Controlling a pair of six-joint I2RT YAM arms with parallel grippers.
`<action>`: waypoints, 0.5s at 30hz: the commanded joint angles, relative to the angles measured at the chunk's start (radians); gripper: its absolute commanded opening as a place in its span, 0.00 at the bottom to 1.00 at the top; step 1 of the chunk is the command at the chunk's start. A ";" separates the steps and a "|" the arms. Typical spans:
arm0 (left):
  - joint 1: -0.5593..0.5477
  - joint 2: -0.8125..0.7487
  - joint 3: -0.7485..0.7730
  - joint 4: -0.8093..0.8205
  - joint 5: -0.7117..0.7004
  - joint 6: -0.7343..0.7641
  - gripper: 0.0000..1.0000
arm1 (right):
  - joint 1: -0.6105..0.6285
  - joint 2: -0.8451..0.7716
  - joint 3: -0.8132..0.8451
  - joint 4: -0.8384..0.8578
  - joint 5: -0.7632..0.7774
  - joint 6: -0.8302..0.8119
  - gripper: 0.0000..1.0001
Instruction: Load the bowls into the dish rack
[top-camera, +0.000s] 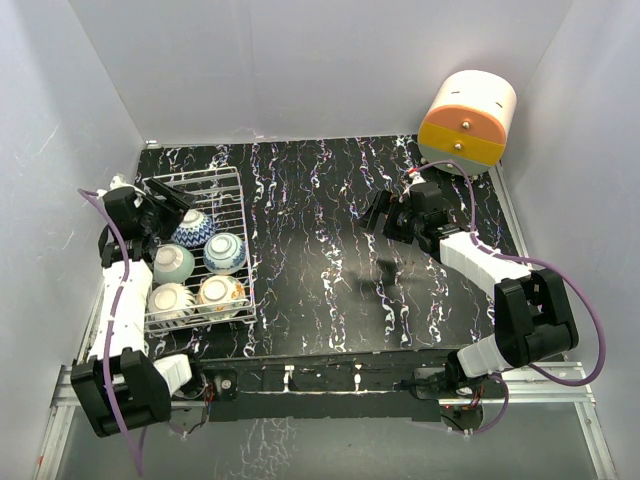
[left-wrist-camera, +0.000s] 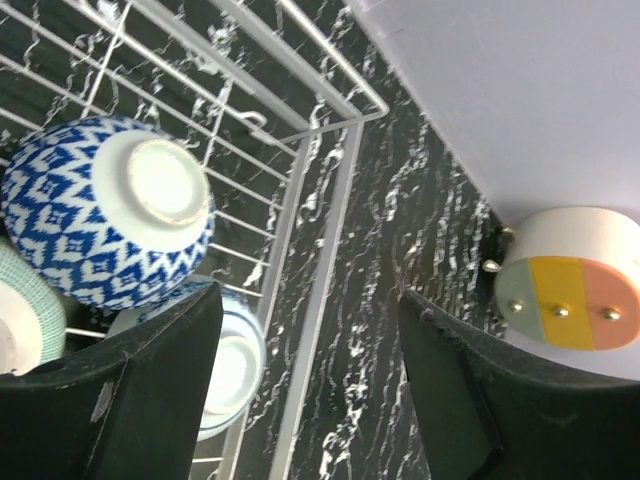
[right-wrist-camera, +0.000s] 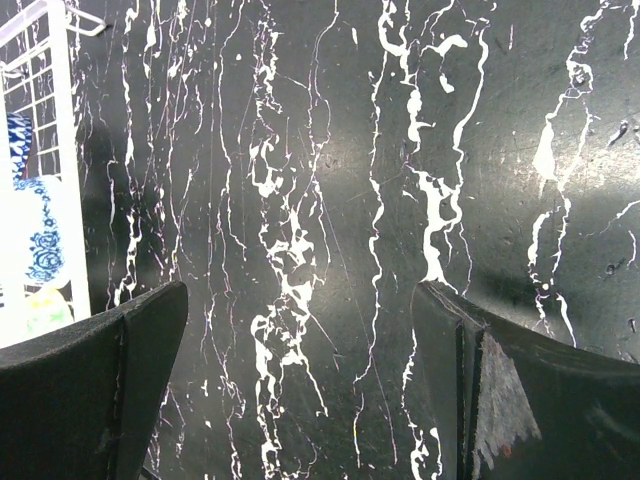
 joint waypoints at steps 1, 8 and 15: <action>0.005 0.052 0.023 -0.124 -0.030 0.061 0.69 | -0.004 -0.019 -0.005 0.074 -0.011 -0.011 0.98; 0.004 0.080 0.039 -0.126 -0.111 0.080 0.75 | -0.008 0.011 -0.019 0.105 -0.030 -0.011 0.98; -0.017 0.203 0.207 -0.257 -0.247 0.258 0.83 | -0.018 0.035 -0.036 0.146 -0.062 0.005 0.98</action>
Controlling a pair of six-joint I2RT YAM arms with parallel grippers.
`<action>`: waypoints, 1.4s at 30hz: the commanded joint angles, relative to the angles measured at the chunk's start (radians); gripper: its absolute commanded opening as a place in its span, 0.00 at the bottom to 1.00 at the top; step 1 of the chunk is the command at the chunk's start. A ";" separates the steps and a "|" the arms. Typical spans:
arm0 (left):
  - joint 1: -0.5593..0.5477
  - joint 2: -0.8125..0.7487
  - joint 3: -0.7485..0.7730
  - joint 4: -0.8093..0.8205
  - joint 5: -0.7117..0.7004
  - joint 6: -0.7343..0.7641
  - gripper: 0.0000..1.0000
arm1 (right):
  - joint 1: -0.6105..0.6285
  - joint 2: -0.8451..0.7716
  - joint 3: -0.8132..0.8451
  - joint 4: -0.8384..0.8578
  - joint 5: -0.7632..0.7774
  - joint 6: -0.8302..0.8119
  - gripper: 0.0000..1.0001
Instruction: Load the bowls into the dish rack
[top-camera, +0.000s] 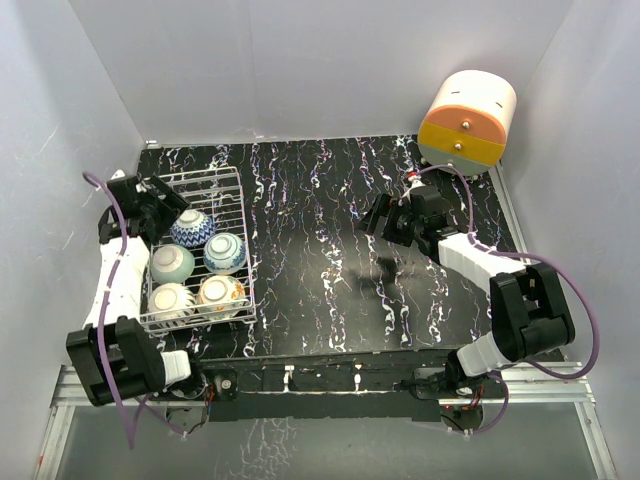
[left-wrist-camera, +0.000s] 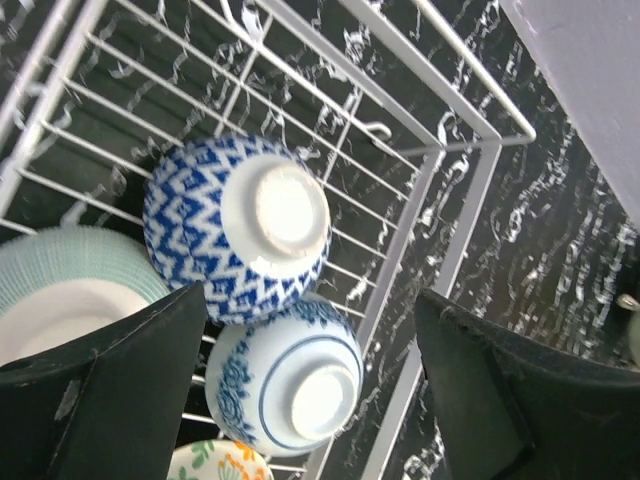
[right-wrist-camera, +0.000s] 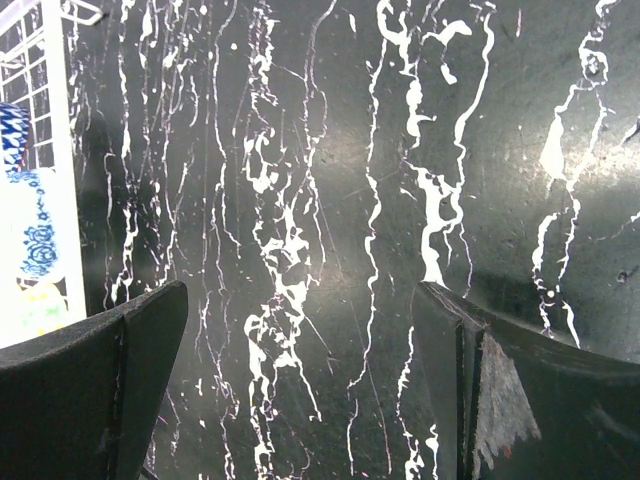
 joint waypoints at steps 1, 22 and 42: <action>-0.030 0.083 0.137 -0.113 -0.120 0.152 0.84 | -0.009 0.012 -0.010 0.092 -0.028 0.005 0.98; -0.225 0.252 0.175 -0.055 -0.474 0.298 0.95 | -0.034 0.064 -0.039 0.159 -0.082 0.018 0.98; -0.241 0.381 0.274 -0.065 -0.467 0.380 0.83 | -0.062 0.103 -0.047 0.188 -0.103 0.026 0.98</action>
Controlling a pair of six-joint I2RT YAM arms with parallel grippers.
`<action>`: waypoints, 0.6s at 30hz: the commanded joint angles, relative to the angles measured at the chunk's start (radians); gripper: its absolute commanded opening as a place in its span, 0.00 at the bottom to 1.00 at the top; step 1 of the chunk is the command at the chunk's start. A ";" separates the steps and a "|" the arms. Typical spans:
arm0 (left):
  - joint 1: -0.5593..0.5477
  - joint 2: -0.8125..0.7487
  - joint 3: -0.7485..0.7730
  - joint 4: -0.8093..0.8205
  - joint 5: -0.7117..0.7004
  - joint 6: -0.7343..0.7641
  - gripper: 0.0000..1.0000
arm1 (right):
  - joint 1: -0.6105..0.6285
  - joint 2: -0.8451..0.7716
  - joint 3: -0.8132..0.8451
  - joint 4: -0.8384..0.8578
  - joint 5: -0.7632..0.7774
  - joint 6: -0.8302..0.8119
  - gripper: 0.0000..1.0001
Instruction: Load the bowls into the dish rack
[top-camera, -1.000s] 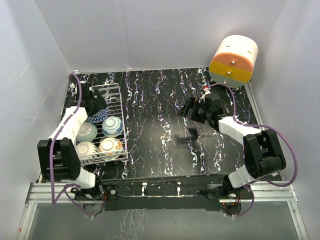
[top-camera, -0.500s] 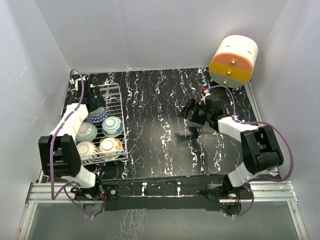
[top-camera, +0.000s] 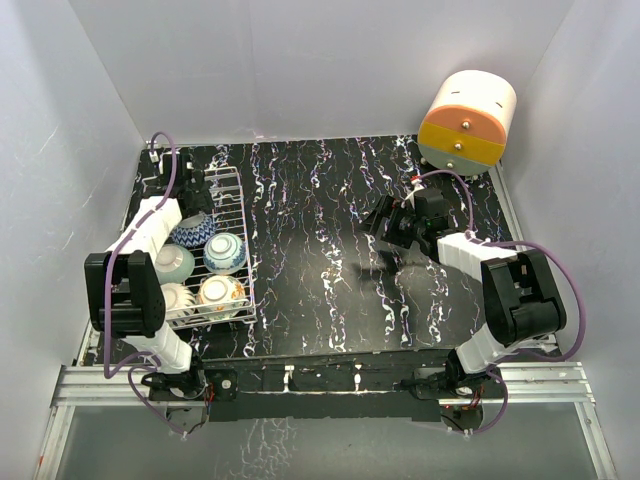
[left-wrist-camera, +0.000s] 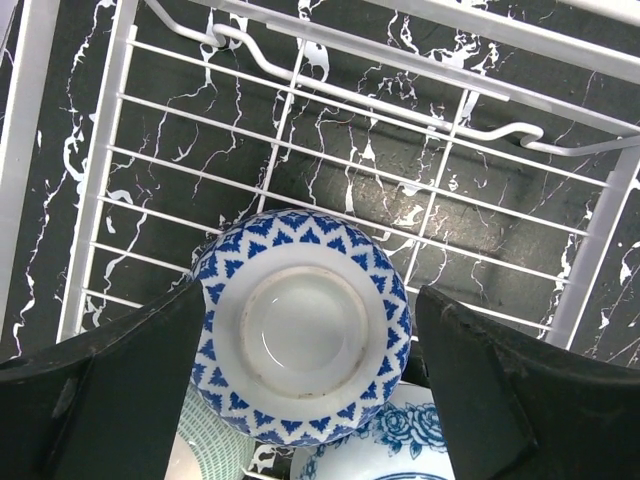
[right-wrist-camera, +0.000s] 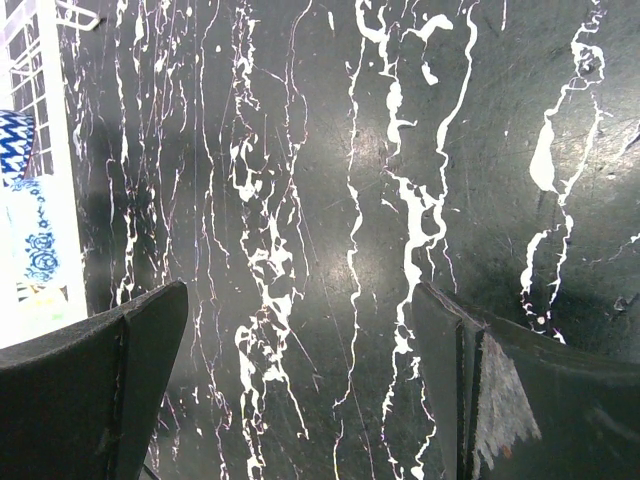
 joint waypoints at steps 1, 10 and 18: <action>-0.006 -0.028 0.011 -0.009 -0.029 0.020 0.81 | -0.010 0.010 -0.009 0.067 -0.015 0.000 0.98; -0.012 -0.005 0.013 -0.007 -0.032 0.035 0.61 | -0.018 0.008 -0.012 0.070 -0.020 0.000 0.99; -0.024 0.004 0.011 -0.022 -0.040 0.041 0.56 | -0.029 0.000 -0.015 0.067 -0.025 -0.002 0.98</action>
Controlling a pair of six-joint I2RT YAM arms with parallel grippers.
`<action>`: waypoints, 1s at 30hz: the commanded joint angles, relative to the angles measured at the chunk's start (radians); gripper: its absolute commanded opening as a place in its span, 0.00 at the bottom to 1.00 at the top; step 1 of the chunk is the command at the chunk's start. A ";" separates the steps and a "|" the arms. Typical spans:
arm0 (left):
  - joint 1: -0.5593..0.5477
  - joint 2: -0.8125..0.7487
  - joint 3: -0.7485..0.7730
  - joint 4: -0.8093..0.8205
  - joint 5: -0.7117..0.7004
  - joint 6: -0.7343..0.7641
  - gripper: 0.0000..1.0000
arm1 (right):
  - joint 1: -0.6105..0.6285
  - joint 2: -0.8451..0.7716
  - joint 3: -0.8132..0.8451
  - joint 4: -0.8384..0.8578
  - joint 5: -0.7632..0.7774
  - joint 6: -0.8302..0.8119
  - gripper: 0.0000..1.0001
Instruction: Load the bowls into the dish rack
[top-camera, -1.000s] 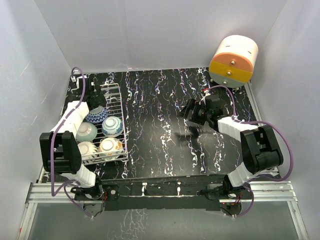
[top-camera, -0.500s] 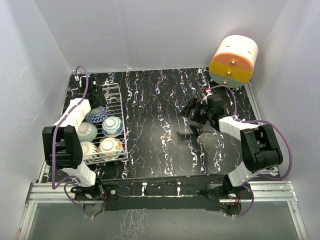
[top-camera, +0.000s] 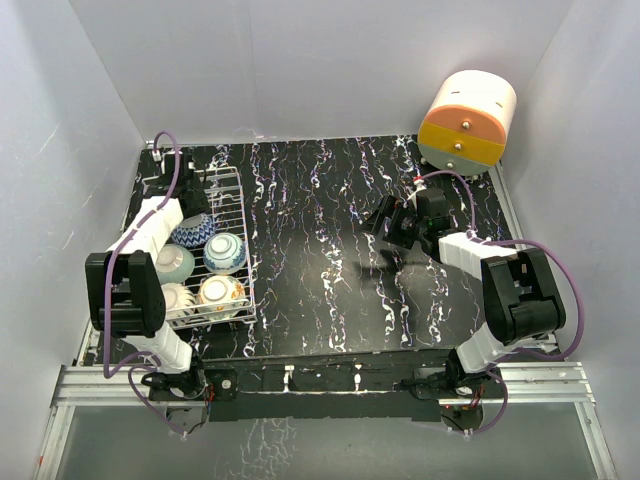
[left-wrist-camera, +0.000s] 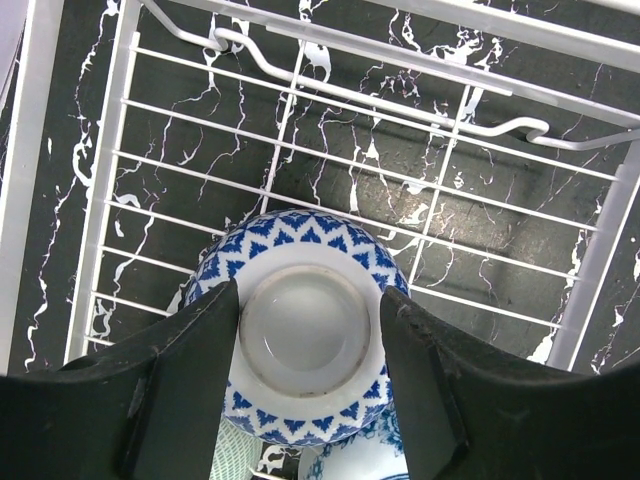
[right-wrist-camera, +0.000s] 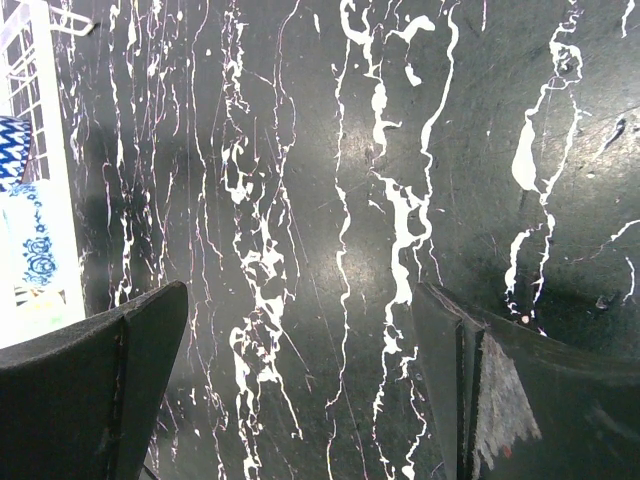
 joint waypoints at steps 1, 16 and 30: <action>-0.014 0.006 0.011 -0.027 -0.028 0.014 0.56 | -0.011 -0.012 -0.014 0.064 -0.011 -0.002 0.98; -0.024 0.036 0.028 -0.050 -0.058 0.021 0.42 | -0.027 -0.019 -0.027 0.065 -0.017 -0.006 0.98; -0.024 -0.047 0.019 -0.007 -0.064 0.000 0.00 | -0.028 -0.023 -0.035 0.065 -0.011 -0.002 0.98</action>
